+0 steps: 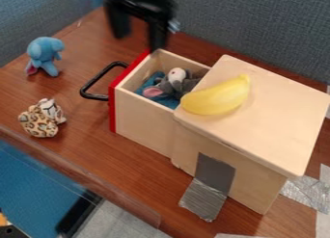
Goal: Move the blue object to the upper middle side of the table
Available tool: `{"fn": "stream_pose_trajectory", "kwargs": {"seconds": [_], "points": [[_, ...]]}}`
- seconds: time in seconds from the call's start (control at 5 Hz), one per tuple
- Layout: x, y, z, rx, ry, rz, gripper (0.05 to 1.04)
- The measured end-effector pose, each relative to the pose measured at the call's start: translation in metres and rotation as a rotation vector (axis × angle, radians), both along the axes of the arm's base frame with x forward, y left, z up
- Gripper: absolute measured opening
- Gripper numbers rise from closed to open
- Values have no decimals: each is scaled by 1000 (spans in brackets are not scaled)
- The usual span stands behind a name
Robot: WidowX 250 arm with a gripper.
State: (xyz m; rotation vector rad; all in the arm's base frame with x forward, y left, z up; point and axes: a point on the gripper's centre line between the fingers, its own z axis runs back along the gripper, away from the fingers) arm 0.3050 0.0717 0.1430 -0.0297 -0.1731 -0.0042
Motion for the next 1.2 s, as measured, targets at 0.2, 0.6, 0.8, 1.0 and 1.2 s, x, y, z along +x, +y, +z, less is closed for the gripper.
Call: {"fn": "stream_pose_trajectory", "kwargs": {"seconds": [0.2,0.6,0.8,1.0,1.2], "points": [[7,45,-3,-26,8,113,1000],[5,124,-25,-2,38,310,1000],[1,147,-45,57,63,330,1000],[-2,164,-65,127,72,321,1000],[-5,173,-88,159,92,330,1000]]}}
